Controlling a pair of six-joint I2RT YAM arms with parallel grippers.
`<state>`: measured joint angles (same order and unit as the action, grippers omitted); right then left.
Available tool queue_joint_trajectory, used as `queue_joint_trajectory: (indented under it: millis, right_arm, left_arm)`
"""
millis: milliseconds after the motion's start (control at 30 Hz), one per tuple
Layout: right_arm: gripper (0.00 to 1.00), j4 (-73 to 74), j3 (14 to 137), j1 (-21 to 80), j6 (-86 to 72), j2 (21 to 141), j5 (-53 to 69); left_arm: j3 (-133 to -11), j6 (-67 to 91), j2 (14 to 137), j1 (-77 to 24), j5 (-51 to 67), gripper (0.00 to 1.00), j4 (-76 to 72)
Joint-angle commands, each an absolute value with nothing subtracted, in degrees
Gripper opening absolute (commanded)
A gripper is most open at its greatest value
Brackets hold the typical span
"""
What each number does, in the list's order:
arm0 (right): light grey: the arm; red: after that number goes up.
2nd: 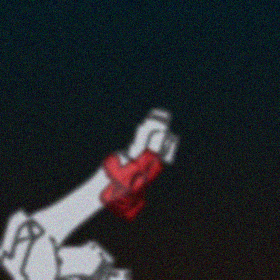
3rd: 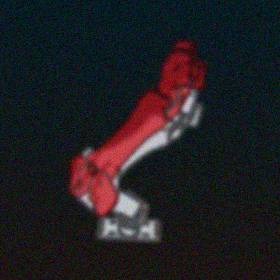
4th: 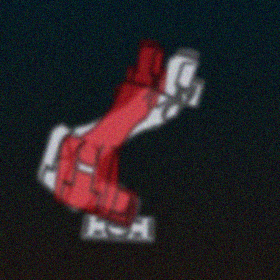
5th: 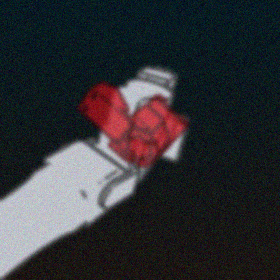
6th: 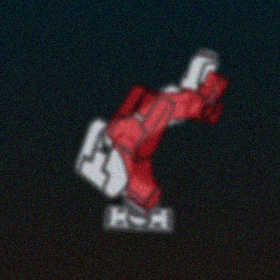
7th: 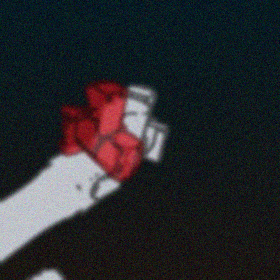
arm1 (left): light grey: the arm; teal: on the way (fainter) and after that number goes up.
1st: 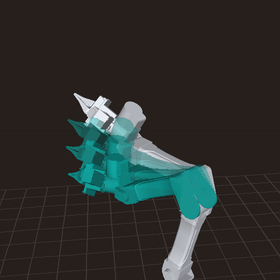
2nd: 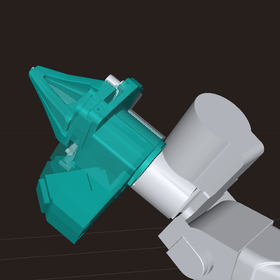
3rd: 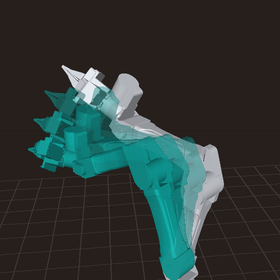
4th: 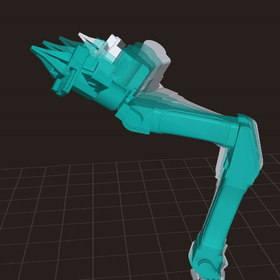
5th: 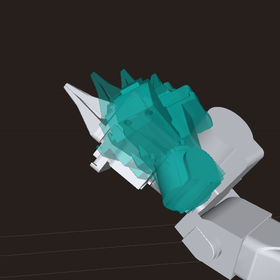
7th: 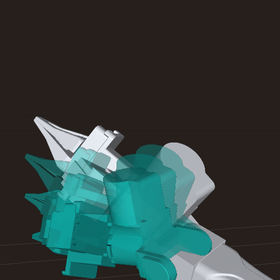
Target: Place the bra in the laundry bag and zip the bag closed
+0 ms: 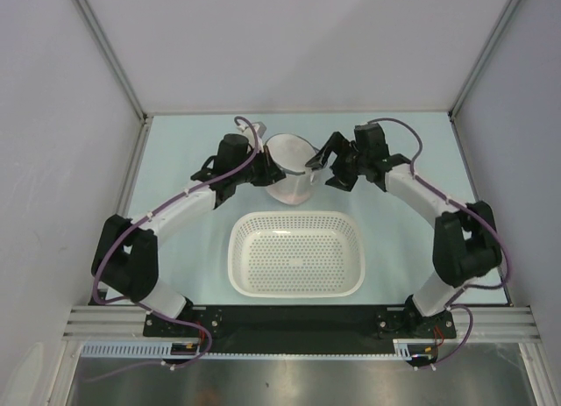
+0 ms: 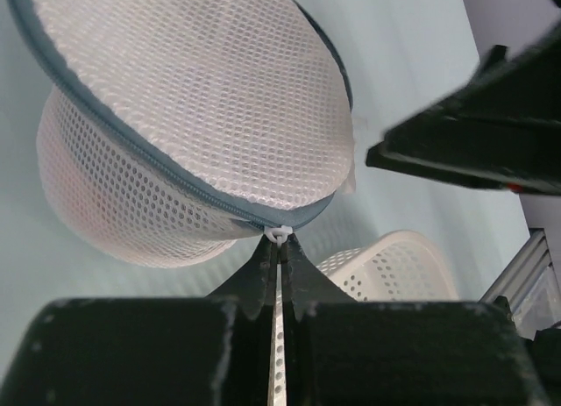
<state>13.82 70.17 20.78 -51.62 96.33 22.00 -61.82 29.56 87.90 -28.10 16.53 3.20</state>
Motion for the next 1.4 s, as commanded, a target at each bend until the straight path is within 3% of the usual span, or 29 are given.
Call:
queue_joint_trajectory:
  millis: [0,100,233,400,900,967,1033,1100,1133,1233,1367]
  right_arm:
    - [0.98,15.8,68.4,24.3,-53.1,86.9,12.7]
    - [1.0,16.2,66.8,25.6,-56.3,85.3,12.1]
    - [1.0,6.2,60.4,28.7,-67.5,83.1,11.3]
    - [0.87,-6.4,54.6,30.8,-74.8,83.7,9.7]
    - [0.66,-11.0,52.0,30.9,-80.3,86.7,7.6]
    - [0.53,-11.9,53.1,30.7,-80.4,88.8,8.4]
    - [0.32,-12.0,53.7,30.1,-80.2,90.0,9.0]
    - [0.24,-11.7,54.1,29.7,-78.6,91.2,10.1]
    - [0.15,-11.6,54.3,28.6,-77.6,91.7,10.8]
    - [0.03,-11.0,57.3,24.8,-70.9,95.1,18.3]
    - [0.0,-10.6,62.8,20.0,-60.3,100.5,33.7]
  left_arm:
    - [-61.5,31.4,87.8,-28.9,19.1,0.0,-1.6]
    - [-60.7,31.4,87.5,-29.6,19.0,0.0,-1.6]
    - [-60.2,31.3,87.4,-30.8,18.8,0.0,-1.7]
    - [-60.0,31.3,87.2,-32.9,18.1,0.0,-1.4]
    - [-59.6,31.8,87.8,-34.9,19.2,0.0,-3.2]
    - [-59.8,31.6,88.2,-35.0,19.7,0.0,-3.3]
    - [-59.5,31.2,88.0,-35.1,19.5,0.0,-3.4]
    - [-58.7,30.6,87.5,-35.0,18.6,0.0,-3.2]
    - [-58.5,30.4,87.4,-34.9,18.0,0.0,-2.9]
    - [-58.9,29.9,87.4,-33.8,14.4,0.0,0.6]
    - [-57.7,34.7,87.0,-25.6,10.1,0.0,5.4]
